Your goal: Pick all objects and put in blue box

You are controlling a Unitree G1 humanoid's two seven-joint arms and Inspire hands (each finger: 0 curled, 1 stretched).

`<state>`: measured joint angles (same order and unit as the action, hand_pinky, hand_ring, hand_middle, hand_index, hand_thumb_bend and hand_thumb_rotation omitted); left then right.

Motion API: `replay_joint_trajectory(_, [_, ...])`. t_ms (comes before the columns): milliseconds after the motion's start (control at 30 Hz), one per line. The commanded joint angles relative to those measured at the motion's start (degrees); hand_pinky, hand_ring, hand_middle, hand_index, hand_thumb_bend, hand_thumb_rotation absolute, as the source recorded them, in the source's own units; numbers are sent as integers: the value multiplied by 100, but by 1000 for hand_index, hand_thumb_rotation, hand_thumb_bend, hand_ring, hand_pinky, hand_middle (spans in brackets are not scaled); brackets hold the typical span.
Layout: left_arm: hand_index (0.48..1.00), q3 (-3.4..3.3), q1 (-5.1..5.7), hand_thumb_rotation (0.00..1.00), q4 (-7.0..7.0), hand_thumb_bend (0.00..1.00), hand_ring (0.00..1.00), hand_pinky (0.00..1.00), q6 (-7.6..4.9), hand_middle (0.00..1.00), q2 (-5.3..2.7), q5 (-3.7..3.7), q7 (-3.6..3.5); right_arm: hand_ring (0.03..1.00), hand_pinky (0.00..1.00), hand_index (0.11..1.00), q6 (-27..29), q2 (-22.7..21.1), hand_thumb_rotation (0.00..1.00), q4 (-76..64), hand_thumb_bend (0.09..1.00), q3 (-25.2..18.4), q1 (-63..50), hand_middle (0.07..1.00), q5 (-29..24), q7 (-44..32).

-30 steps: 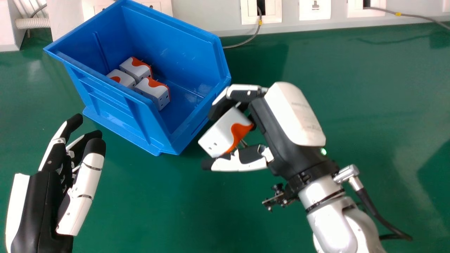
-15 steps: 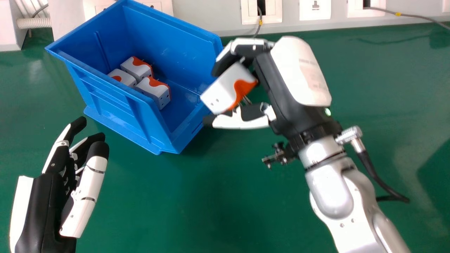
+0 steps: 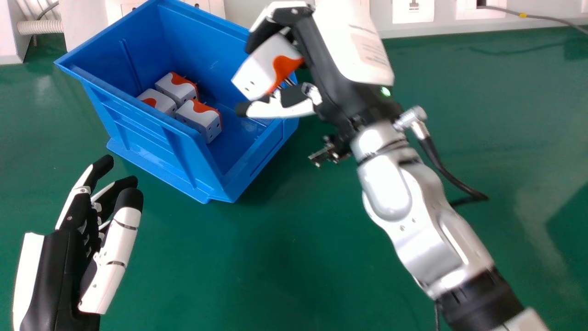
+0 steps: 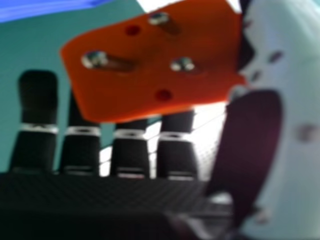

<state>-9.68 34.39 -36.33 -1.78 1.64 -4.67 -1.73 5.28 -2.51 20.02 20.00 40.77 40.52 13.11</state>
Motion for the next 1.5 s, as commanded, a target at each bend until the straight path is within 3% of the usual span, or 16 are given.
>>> replay_joint_trajectory(0, [899, 25, 37, 775, -93, 513, 839, 782, -103, 827, 19, -65, 22, 437, 334, 492, 186, 143, 0, 423, 493, 54, 638, 526, -5, 227])
replay_joint_trajectory(167, [899, 62, 118, 775, -125, 517, 839, 782, -136, 827, -25, -60, 45, 435, 323, 505, 397, 378, 0, 1569, 490, 145, 1404, 536, -102, 399])
replay_joint_trajectory(400, [900, 217, 326, 776, -220, 522, 839, 782, -214, 827, -116, -110, 116, 435, 318, 516, 610, 714, 0, 2995, 488, 227, 2374, 543, -182, 436])
replay_joint_trajectory(633, [900, 369, 516, 775, -317, 536, 840, 782, -310, 827, -176, -209, 175, 433, 325, 515, 504, 954, 0, 4215, 489, 382, 3260, 544, -167, 465])
replay_joint_trajectory(967, [897, 419, 677, 778, -256, 563, 837, 776, -555, 824, -161, -260, 187, 431, 326, 524, 366, 1059, 0, 5079, 490, 606, 3818, 541, -148, 486])
replay_joint_trajectory(1300, [899, 480, 840, 784, -279, 547, 842, 776, -708, 830, -132, -203, 138, 434, 335, 522, -42, 1107, 0, 5305, 493, 849, 3856, 533, -65, 680])
replay_joint_trajectory(1467, [901, 505, 873, 785, -258, 539, 845, 778, -780, 832, -119, -179, 117, 435, 338, 517, -62, 1084, 0, 5314, 494, 891, 3816, 529, -108, 697])
